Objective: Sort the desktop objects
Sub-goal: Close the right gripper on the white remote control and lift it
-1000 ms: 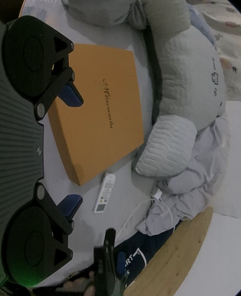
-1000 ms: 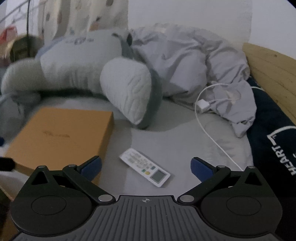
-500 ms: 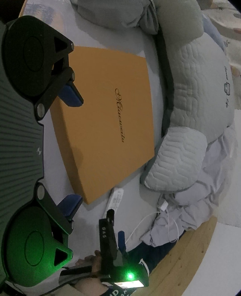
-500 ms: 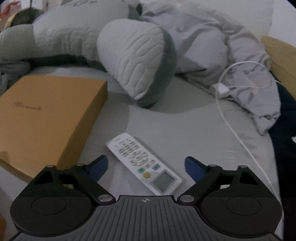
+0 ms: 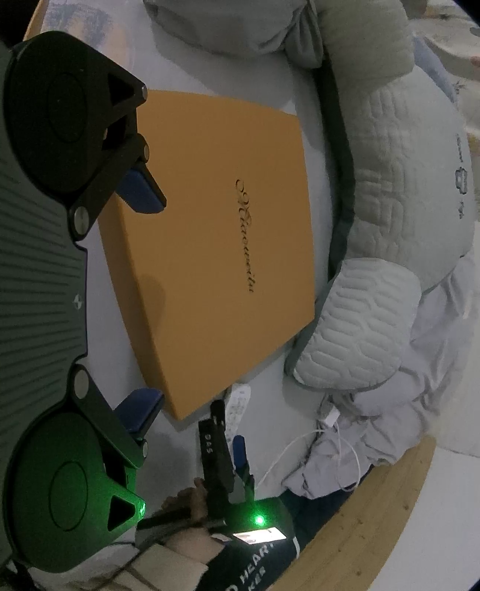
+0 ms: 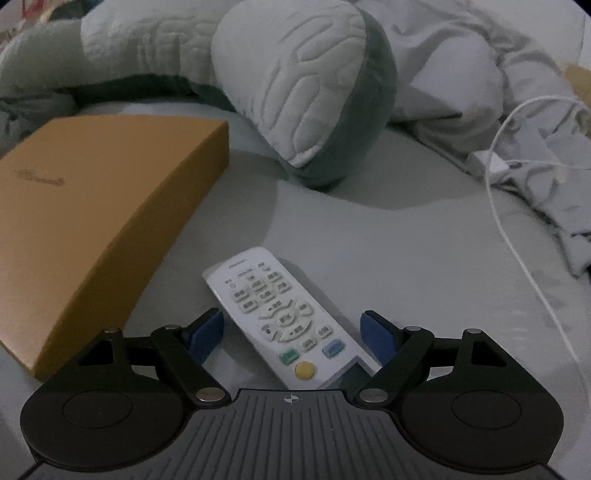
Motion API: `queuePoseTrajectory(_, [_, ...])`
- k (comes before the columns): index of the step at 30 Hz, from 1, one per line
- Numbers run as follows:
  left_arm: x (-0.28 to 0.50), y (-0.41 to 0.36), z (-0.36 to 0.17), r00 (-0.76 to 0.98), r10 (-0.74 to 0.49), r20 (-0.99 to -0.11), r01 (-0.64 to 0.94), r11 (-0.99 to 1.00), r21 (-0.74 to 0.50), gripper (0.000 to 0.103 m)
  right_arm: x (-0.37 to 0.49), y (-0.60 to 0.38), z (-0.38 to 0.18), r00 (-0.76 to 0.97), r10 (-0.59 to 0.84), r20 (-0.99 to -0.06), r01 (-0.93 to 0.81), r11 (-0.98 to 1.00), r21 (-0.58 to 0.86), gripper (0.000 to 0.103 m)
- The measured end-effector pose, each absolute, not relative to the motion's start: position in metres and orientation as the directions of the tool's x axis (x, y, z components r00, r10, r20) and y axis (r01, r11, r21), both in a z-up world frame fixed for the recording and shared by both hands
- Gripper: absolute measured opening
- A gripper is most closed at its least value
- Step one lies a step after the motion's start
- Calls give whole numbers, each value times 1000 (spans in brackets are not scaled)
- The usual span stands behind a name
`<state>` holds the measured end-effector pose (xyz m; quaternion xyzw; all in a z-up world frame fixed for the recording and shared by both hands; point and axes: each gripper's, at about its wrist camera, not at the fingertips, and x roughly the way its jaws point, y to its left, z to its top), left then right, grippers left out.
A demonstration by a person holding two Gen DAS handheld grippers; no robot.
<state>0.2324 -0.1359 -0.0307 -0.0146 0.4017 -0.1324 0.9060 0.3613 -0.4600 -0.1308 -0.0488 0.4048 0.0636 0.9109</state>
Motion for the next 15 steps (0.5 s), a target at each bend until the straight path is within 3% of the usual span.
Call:
queuePoseTrajectory(7, [236, -134, -39, 626, -255, -737, 217, 965, -150, 103, 364, -467, -137, 668, 127, -733, -183, 983, 4, 82])
queuePoseTrajectory(10, [237, -132, -42, 623, -253, -740, 208, 966, -155, 103, 361, -467, -136, 669, 140, -730, -189, 982, 15, 76])
queuePoseTrajectory(15, [235, -131, -43, 623, -238, -745, 192, 970, -149, 103, 358, -463, -135, 666, 159, -729, -185, 982, 45, 55])
